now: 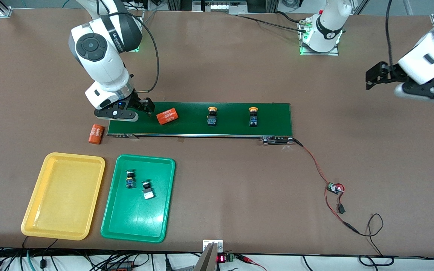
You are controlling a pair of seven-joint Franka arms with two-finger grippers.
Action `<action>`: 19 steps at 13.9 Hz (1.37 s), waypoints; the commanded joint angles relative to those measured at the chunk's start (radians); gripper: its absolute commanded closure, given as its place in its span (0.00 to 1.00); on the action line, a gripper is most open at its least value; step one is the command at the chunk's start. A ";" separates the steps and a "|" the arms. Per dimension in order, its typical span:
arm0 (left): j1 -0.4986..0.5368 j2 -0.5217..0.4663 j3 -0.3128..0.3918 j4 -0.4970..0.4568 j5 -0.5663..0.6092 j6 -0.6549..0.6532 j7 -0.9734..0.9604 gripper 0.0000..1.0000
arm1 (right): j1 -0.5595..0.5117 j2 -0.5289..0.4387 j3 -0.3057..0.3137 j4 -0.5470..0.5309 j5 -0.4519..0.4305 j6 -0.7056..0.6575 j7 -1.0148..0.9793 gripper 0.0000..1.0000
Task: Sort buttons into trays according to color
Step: 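Raise the right gripper back to the belt while the left gripper withdraws, then grasp the orange-based button on the belt with the right gripper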
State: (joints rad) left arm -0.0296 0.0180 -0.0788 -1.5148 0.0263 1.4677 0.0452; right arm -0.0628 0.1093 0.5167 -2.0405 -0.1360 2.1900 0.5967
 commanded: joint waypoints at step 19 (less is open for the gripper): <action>-0.016 0.016 0.040 -0.054 0.073 0.114 0.015 0.00 | 0.092 0.107 0.014 0.022 0.018 0.045 0.077 0.00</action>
State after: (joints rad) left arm -0.0460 0.0313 -0.0394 -1.5676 0.0732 1.5690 0.0464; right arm 0.0227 0.2072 0.5262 -2.0248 -0.1283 2.2289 0.6565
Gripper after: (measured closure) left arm 0.000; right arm 0.000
